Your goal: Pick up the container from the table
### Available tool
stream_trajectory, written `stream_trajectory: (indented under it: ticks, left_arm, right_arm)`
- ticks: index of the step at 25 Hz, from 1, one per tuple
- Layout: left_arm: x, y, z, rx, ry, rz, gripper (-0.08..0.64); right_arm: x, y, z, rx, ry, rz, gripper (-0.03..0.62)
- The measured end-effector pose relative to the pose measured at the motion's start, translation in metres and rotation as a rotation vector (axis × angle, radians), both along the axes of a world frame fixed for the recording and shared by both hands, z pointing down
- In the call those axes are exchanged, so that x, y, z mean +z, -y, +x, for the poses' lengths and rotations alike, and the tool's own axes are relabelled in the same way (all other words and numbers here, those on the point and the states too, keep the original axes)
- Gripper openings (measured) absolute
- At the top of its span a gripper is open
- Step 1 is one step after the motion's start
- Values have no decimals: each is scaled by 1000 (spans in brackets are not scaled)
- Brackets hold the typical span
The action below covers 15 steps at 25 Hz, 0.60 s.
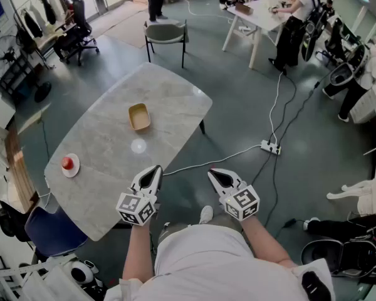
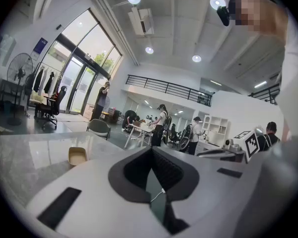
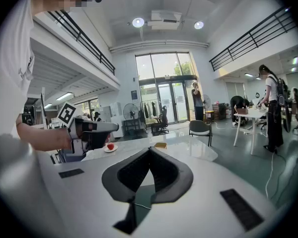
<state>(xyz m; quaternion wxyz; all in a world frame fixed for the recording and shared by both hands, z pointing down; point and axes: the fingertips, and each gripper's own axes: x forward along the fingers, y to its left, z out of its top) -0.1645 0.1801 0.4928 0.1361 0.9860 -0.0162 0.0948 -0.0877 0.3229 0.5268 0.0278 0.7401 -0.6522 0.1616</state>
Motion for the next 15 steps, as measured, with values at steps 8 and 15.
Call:
stream_trajectory:
  ticks: [8, 15]
  left_arm:
    - [-6, -27, 57, -85, 31, 115, 2]
    - [7, -4, 63, -177, 72, 106, 2]
  right_arm:
    - [-4, -16, 66, -90, -7, 56, 11]
    - [9, 13, 92, -157, 29, 47, 11]
